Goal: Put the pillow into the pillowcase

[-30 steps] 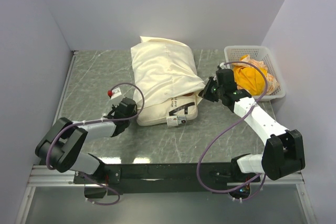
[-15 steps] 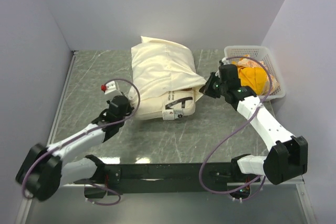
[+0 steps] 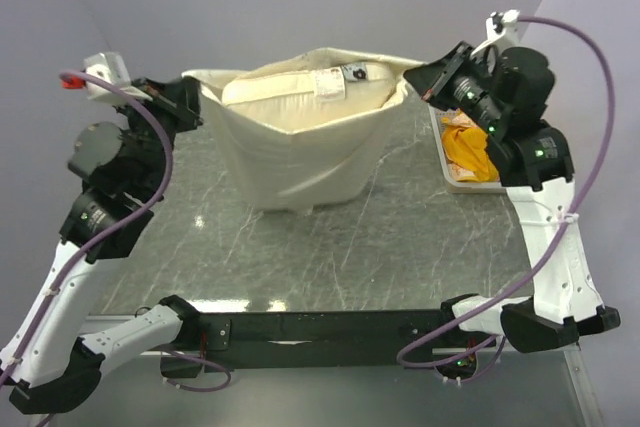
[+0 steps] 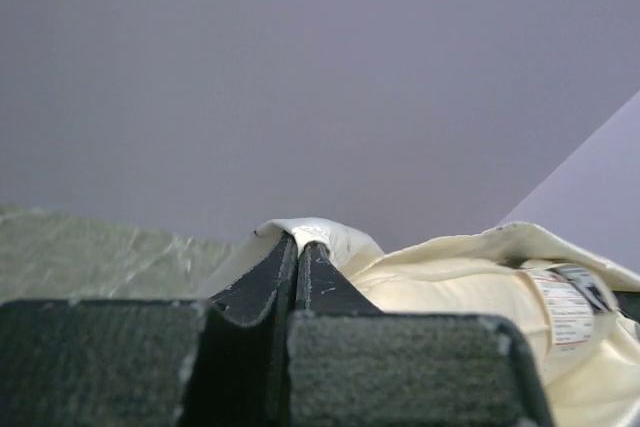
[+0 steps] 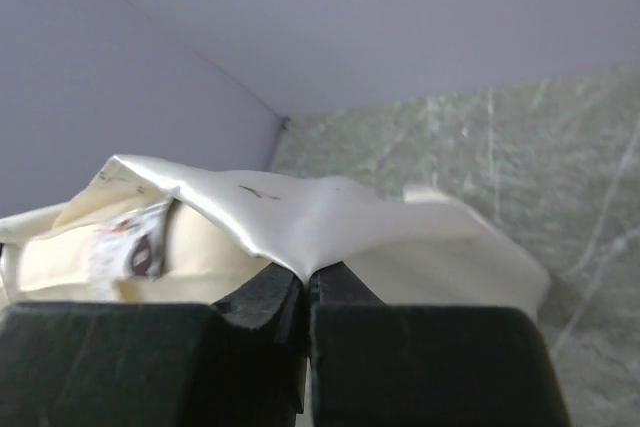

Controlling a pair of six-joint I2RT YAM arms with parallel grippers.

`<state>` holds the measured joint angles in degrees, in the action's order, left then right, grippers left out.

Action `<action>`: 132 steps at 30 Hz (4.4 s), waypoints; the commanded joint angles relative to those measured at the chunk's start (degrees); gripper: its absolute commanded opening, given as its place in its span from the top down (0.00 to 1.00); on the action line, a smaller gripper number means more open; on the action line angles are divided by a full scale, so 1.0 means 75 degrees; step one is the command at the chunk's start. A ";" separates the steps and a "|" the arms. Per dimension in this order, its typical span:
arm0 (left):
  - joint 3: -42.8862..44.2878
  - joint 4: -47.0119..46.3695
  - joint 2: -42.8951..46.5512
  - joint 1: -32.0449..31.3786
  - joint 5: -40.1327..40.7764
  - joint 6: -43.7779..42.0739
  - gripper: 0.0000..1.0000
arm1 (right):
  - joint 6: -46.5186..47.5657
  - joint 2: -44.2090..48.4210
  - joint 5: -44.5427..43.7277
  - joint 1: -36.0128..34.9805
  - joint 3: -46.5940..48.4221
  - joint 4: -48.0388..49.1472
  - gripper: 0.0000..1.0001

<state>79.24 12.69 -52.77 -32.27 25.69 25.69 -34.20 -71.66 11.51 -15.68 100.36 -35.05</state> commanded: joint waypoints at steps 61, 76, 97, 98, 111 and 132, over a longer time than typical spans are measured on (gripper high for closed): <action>0.3193 -0.1304 -0.3486 0.1373 -0.7664 0.1050 0.99 | 0.0670 0.2582 -0.1294 -0.2522 -0.4507 0.2411 0.07; 0.0346 -0.0416 -0.3314 0.0822 -0.5049 0.1870 0.42 | -0.0936 0.0169 -0.3290 -0.4014 -0.6947 0.4335 0.23; -0.5561 0.3558 0.1165 0.0822 0.1672 0.7706 0.09 | -0.0585 0.0813 -0.2601 -0.1811 -0.8564 0.4004 0.07; -0.5655 0.3639 0.1165 0.0822 0.1684 0.7765 0.10 | -0.0585 0.0743 -0.2566 -0.1800 -0.8622 0.4075 0.06; -0.6441 0.1872 0.0673 0.0822 0.1192 0.6281 0.81 | -0.0586 -0.0067 -0.1839 -0.1823 -0.7909 0.4475 0.64; -0.4410 0.2192 0.0998 0.0823 -0.1219 0.3523 0.30 | 0.0316 0.1307 -0.2272 -0.1823 -0.4383 0.0971 1.00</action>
<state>51.42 28.45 -47.99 -26.02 25.54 52.25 -34.41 -59.99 -3.51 -29.47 59.42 -25.98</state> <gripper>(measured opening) 0.536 0.032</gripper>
